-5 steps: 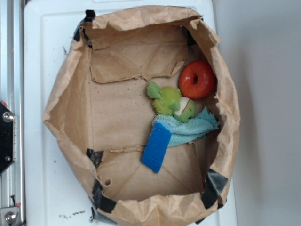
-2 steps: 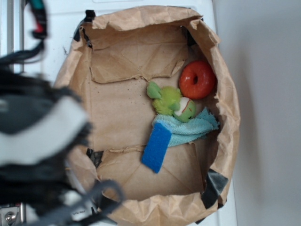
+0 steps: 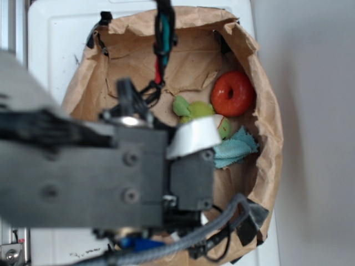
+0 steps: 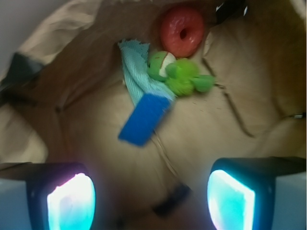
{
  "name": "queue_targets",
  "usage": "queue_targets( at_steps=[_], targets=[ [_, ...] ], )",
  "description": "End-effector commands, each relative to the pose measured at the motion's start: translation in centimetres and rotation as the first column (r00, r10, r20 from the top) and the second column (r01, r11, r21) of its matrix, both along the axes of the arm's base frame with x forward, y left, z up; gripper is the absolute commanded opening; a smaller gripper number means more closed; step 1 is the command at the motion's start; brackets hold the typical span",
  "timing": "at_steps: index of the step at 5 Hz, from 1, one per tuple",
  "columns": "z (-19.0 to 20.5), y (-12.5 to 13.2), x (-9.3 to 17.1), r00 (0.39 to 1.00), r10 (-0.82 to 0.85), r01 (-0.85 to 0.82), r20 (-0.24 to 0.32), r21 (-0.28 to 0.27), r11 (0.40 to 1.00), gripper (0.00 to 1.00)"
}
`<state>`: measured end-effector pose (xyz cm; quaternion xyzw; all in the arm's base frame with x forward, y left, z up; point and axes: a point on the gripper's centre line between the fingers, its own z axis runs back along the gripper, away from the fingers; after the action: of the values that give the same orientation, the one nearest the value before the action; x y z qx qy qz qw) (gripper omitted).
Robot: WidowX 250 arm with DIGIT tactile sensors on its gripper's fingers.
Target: Grab the blue sponge.
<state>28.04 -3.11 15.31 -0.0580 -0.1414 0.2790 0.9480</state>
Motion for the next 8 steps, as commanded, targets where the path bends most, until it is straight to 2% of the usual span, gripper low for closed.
queue_targets(
  at_steps=[1, 2, 3, 4, 5, 6, 7, 8],
  targets=[
    [-3.2, 1.7, 1.2, 0.995, 0.051, -0.057, -0.08, -0.067, 0.996, 1.0],
    [-5.4, 2.0, 1.7, 0.989, 0.077, -0.077, -0.125, 0.002, 0.997, 1.0],
    [-5.8, 3.2, 2.3, 0.983, 0.122, -0.12, -0.137, 0.025, 0.992, 1.0],
    [-5.1, 4.3, 2.2, 0.986, 0.124, -0.123, -0.111, 0.022, 0.992, 1.0],
    [-6.8, 4.7, 3.4, 0.982, 0.115, -0.11, -0.15, 0.037, 0.993, 1.0],
    [-9.3, 3.5, 4.3, 0.967, 0.09, -0.073, -0.237, 0.082, 0.994, 1.0],
    [-10.1, 2.8, 4.1, 0.947, 0.071, -0.035, -0.313, 0.12, 0.992, 1.0],
    [-9.9, 2.9, 4.2, 0.946, 0.1, -0.066, -0.308, 0.117, 0.991, 0.0]
  ],
)
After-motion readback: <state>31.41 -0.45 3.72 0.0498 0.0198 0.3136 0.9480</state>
